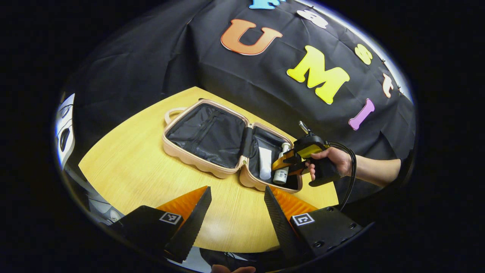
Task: First open the suitcase, pack the skin care products into it, and then close the suitcase.
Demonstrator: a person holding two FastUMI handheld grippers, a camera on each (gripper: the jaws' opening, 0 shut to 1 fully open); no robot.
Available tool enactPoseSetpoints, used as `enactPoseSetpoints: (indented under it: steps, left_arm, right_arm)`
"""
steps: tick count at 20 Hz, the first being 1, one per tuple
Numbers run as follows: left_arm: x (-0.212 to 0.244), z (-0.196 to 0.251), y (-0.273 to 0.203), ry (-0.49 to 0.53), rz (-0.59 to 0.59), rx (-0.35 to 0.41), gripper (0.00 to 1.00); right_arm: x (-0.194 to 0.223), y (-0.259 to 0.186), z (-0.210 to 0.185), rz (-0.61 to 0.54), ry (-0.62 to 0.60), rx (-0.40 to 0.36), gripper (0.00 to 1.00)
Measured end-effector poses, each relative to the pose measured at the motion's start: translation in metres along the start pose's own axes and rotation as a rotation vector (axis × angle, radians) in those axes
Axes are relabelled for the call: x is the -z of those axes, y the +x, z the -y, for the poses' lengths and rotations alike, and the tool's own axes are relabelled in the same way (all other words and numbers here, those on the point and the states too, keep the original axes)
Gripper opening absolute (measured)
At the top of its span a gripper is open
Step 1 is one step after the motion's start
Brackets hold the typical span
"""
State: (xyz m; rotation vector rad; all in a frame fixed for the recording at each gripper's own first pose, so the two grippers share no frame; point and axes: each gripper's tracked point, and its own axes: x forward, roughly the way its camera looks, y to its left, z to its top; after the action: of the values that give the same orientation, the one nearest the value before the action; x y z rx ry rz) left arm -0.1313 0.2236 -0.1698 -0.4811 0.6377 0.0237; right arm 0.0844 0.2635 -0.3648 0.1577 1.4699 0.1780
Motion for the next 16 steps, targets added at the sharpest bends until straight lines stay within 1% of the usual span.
enactPoseSetpoints:
  steps: [4,6,7,9,12,13,14,15,16]
  left_arm:
    - [-0.004,-0.008,-0.002,0.003,0.01,-0.011,0.9]
    - [-0.005,-0.005,-0.005,0.004,0.02,0.014,0.9]
    - [-0.006,-0.007,-0.004,0.008,0.021,0.015,0.9]
    - [-0.008,-0.012,-0.004,0.018,0.023,0.007,0.9]
    - [-0.016,-0.017,-0.001,0.016,0.043,-0.005,0.9]
    - [-0.019,-0.024,0.001,0.015,0.053,-0.019,0.9]
    - [-0.023,-0.03,0.003,0.014,0.072,-0.034,0.9]
    - [-0.029,-0.038,0.006,0.006,0.086,-0.053,0.9]
    - [-0.034,-0.048,0.008,-0.009,0.099,-0.071,0.9]
  right_arm:
    - [0.002,0.001,-0.002,0.007,-0.007,0.026,0.46]
    - [0.0,0.0,-0.002,0.009,0.0,0.025,0.47]
    - [0.0,-0.002,-0.002,0.013,0.003,0.025,0.47]
    - [0.001,-0.003,-0.004,0.021,-0.007,0.027,0.51]
    - [0.001,-0.017,-0.005,0.035,-0.035,0.027,0.53]
    - [0.002,-0.024,-0.008,0.049,-0.04,0.014,0.56]
    - [0.003,-0.035,-0.008,0.067,-0.046,0.008,0.62]
    - [0.007,-0.045,-0.008,0.086,-0.057,0.001,0.7]
    - [0.01,-0.058,-0.01,0.107,-0.076,-0.017,0.71]
